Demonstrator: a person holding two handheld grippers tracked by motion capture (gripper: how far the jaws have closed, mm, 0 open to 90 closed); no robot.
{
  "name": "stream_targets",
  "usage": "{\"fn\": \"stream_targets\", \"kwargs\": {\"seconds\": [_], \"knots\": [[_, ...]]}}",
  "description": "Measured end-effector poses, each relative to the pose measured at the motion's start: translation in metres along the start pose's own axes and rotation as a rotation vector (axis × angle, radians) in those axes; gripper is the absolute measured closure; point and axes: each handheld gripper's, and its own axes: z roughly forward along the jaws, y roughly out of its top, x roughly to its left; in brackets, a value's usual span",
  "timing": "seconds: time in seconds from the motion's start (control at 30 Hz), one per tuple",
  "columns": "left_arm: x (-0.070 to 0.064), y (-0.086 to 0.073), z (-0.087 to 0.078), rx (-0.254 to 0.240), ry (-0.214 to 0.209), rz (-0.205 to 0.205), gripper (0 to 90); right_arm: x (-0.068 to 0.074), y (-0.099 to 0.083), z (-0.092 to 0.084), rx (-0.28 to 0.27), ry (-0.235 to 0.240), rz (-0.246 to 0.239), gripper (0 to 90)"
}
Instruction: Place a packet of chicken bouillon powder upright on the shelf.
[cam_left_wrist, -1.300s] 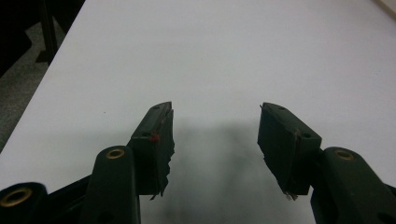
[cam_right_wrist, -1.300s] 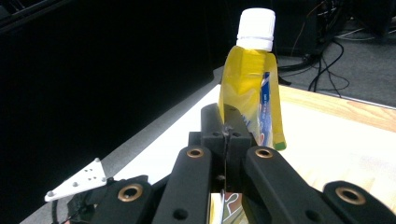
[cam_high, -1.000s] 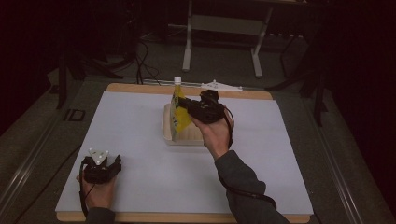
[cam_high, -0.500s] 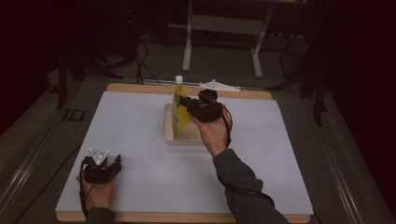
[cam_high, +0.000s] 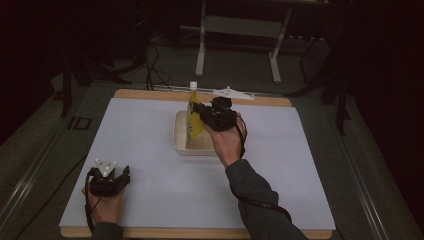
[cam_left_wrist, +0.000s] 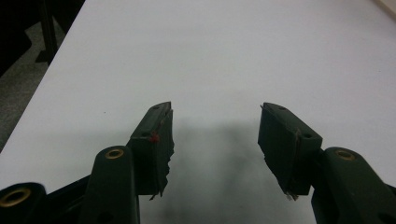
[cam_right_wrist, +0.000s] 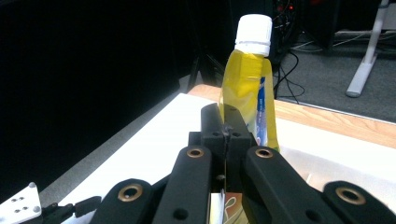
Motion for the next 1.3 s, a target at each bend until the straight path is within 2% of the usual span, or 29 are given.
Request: {"fn": "stream_targets", "kwargs": {"seconds": [0.33,0.8,1.3], "knots": [[0.0,0.0,0.0,-0.001,-0.001,0.0,44.8,0.0,-0.004,0.005,-0.003,-0.015,-0.003,90.0],[0.0,0.0,0.0,0.0,-0.002,-0.001,44.5,-0.001,-0.009,0.019,0.029,-0.052,0.013,90.0],[0.001,0.0,0.0,-0.002,-0.001,-0.004,44.1,-0.008,-0.012,0.037,0.056,-0.098,0.054,90.0]]}}
